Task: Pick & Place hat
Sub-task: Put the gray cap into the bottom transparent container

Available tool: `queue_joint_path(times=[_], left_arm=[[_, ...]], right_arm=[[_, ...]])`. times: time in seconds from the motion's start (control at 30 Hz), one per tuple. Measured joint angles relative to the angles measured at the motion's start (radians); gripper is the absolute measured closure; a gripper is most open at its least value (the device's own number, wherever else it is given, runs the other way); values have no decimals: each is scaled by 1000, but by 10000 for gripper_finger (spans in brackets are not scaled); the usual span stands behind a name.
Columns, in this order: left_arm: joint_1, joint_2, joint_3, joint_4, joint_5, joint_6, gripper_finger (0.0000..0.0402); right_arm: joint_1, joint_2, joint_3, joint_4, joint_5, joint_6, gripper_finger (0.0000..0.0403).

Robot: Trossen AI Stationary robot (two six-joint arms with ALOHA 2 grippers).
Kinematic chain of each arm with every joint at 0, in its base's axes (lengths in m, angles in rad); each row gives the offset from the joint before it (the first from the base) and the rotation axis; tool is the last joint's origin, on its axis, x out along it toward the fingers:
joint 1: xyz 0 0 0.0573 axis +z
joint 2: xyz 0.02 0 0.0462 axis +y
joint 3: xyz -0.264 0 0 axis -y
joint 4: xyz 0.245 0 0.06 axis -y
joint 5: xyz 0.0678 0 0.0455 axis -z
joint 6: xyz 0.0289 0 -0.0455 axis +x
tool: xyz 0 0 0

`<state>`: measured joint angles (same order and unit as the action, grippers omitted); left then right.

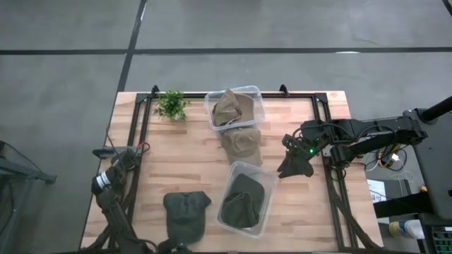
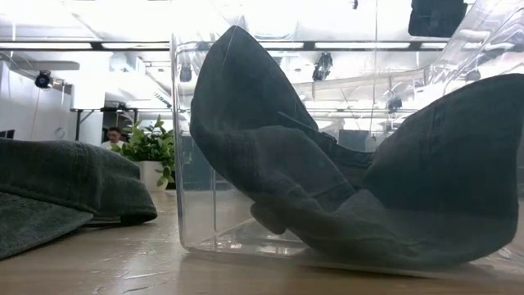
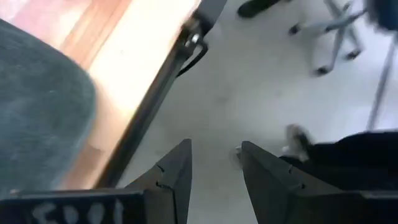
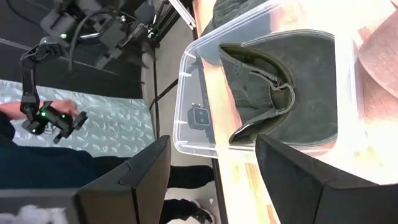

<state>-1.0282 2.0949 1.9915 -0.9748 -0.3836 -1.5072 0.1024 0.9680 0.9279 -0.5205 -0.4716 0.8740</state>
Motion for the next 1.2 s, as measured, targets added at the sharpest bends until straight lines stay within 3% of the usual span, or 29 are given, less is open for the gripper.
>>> queue_joint_path(times=[0.3, 0.83, 1.2], left_arm=[[-3, 50, -1, -249, -31, 192, 270], [-6, 154, -3, -232, 5, 264, 270], [-6, 193, -11, -302, -43, 322, 270]], right_arm=[[0, 0, -1, 0, 0, -9, 175], [0, 0, -1, 0, -1, -20, 175], [0, 0, -1, 0, -23, -9, 175]])
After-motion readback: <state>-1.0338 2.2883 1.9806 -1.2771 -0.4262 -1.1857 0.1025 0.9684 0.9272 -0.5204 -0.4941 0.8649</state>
